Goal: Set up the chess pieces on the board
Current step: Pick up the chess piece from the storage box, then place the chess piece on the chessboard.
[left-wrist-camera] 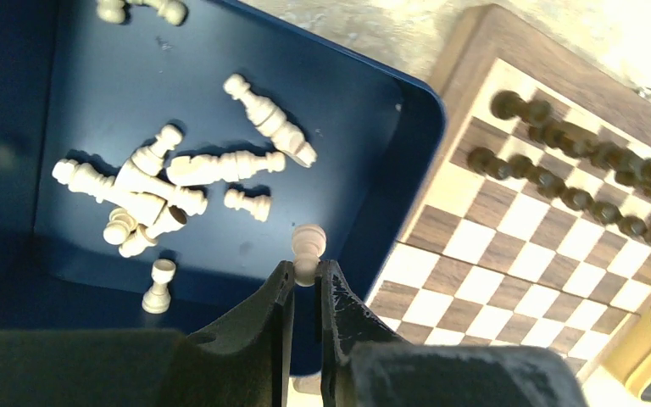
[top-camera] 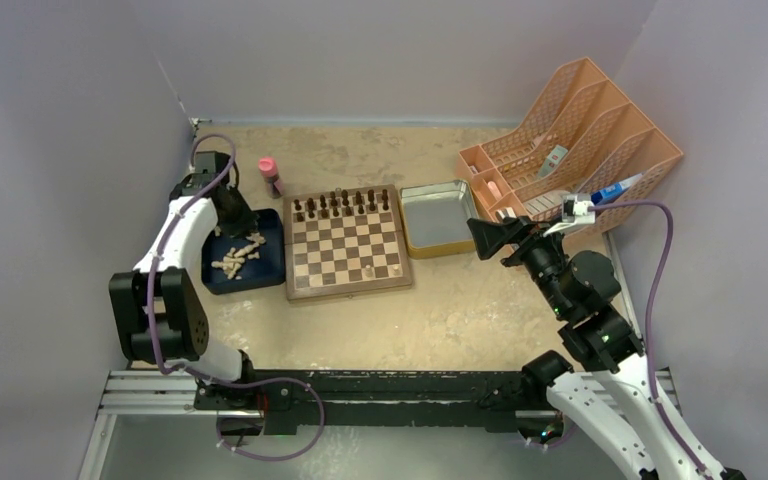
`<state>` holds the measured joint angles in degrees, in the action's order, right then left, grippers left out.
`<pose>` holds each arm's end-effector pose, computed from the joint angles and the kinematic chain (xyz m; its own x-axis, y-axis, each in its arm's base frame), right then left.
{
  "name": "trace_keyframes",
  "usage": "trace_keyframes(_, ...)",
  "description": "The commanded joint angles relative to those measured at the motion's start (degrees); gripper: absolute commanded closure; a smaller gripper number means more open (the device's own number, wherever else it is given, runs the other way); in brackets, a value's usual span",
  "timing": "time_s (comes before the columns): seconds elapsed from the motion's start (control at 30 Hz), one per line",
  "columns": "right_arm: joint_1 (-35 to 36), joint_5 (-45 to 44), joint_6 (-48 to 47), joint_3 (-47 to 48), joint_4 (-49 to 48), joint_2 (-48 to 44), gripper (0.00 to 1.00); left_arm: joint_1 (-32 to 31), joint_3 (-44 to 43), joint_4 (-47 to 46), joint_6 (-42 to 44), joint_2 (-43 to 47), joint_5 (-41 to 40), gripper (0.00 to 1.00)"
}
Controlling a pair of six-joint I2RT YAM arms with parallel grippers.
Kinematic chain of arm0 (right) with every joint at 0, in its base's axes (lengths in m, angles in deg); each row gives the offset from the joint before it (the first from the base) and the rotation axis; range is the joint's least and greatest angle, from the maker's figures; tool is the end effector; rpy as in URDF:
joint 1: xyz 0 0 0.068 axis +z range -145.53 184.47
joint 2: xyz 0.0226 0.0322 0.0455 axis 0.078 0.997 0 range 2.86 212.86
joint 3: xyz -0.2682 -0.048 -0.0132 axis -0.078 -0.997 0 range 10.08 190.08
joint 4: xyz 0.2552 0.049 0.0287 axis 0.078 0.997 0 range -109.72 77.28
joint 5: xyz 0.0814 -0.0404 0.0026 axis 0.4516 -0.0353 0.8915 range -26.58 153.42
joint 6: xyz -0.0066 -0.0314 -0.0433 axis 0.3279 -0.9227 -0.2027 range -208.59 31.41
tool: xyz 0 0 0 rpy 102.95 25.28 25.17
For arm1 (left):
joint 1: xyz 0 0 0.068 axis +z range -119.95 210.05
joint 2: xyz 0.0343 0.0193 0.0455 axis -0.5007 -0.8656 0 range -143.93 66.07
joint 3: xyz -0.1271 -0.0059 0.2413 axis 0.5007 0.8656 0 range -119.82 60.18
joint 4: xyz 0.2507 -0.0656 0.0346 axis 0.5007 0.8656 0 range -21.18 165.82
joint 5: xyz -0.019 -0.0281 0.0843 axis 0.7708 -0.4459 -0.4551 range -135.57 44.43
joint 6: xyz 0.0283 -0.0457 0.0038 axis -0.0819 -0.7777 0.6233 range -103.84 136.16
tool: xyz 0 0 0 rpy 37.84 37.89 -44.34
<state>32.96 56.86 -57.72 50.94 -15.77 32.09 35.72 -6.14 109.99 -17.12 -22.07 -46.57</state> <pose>0.1126 0.0564 0.3652 -0.0911 0.5304 -0.8429 -0.3816 0.7632 0.5215 0.3094 0.0314 0.2444 -0.6826 -0.6192 -0.3881 -0.5757 0.7828 -0.2363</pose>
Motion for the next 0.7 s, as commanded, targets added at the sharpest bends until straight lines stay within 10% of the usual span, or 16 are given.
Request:
trace_keyframes(0.0, 0.18, -1.47, 0.09, 0.80, -3.17, 0.45, 0.01, -1.64, -2.40, -0.80, 5.75, 3.87, 2.50, 1.00)
trace_keyframes(0.67, 0.16, -2.13, 0.17, 1.71, -1.13, 0.36, 0.01, -22.96, -4.01, 4.06, 15.52, -1.01, 1.10, 1.00)
